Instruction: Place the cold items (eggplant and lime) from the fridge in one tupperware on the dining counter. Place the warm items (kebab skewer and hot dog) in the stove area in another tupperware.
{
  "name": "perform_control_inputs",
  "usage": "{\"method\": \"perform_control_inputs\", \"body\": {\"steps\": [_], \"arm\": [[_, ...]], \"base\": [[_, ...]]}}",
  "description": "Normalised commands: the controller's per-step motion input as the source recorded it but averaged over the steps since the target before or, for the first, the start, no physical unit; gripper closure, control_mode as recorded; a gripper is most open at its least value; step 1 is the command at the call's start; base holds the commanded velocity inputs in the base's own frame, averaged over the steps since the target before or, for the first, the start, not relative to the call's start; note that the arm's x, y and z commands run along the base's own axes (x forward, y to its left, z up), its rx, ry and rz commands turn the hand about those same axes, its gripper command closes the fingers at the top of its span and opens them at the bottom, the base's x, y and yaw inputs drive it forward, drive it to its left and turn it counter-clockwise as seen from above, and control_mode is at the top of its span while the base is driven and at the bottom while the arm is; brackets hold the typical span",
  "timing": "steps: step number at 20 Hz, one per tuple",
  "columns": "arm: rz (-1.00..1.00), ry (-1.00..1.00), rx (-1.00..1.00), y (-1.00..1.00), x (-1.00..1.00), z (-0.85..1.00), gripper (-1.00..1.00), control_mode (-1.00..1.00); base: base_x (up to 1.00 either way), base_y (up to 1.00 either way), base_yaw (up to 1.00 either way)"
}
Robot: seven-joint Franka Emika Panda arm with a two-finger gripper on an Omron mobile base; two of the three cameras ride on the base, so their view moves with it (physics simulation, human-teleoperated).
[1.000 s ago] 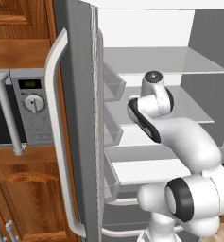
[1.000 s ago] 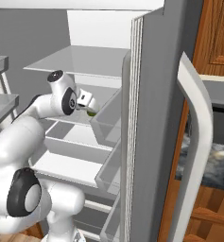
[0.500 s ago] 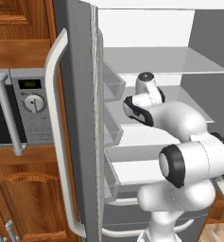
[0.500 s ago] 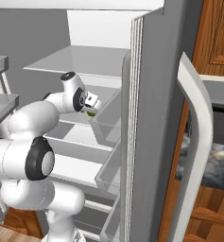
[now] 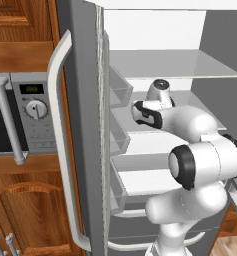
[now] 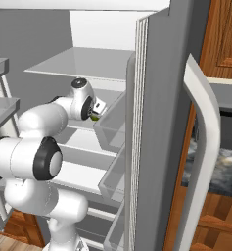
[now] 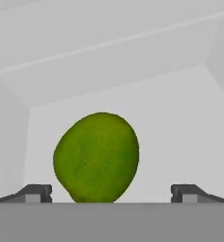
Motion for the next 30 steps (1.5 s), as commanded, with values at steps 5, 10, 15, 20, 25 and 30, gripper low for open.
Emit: {"method": "perform_control_inputs", "body": {"steps": [5,10,15,20,25,30], "arm": [[0.0,-0.16,0.04,0.0,0.04,-0.17,-1.0,-1.0],[0.0,-0.05,0.0,0.08,0.11,-0.18,-1.0,-1.0],[0.0,-0.08,0.06,0.11,0.21,-0.12,-1.0,-1.0],[0.0,-0.09,0.05,0.04,0.19,-0.18,1.0,-1.0],[0.0,-0.07,0.03,0.0,0.06,-0.36,1.0,-1.0],[0.0,-0.07,0.05,0.0,0.0,-0.2,1.0,-1.0]], "base": [[0.0,0.0,0.0],[0.0,0.0,0.0],[0.0,0.0,0.0],[0.0,0.0,0.0],[0.0,0.0,0.0],[0.0,0.0,0.0]]}}
